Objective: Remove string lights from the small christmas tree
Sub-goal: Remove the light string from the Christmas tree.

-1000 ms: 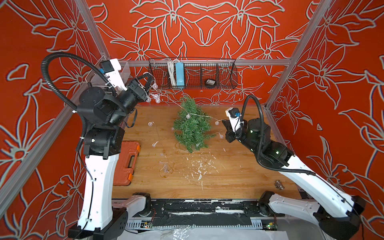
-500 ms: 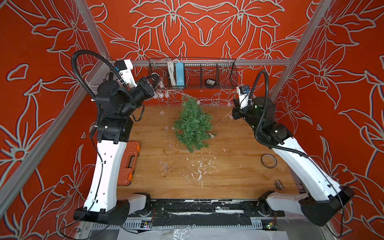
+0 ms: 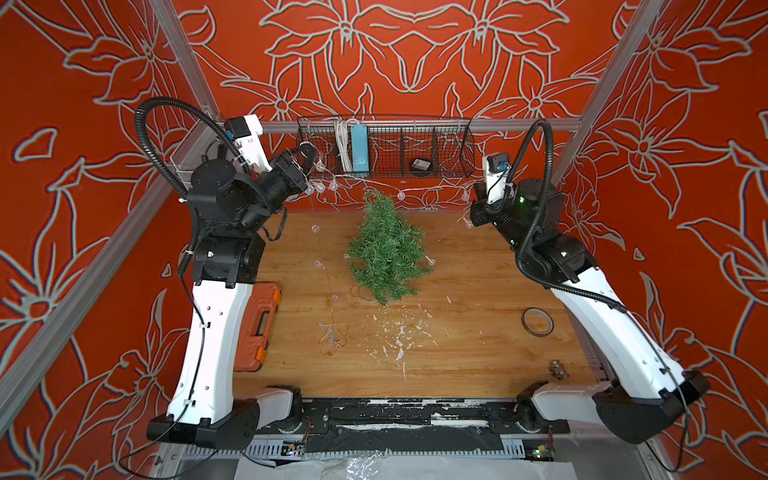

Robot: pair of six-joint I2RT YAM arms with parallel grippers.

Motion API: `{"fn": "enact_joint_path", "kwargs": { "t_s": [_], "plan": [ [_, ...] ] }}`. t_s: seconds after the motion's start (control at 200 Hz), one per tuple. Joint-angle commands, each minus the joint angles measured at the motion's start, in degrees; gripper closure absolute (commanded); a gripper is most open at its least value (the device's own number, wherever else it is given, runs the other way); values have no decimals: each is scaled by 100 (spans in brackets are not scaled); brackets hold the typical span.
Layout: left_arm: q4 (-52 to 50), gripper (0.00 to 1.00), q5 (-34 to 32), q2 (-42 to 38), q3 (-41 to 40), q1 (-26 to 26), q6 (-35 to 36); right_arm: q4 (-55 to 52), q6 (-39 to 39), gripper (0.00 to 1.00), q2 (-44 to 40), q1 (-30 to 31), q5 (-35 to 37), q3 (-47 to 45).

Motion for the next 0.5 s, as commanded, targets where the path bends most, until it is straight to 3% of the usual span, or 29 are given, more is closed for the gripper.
{"fn": "enact_joint_path", "kwargs": {
  "t_s": [0.0,0.12,0.245,0.495],
  "plan": [
    [161,100,10,-40,46,-26,66,-324,141,100,-164,-53,350,101],
    [125,100,3,-109,-139,-25,139,-43,658,100,-657,-60,245,-1109],
    [177,100,14,-188,-379,-24,182,187,651,100,-994,-82,753,-2045],
    [100,100,41,-205,-520,-18,260,234,-17,100,-1146,-254,1669,-1708]
  ]
}}
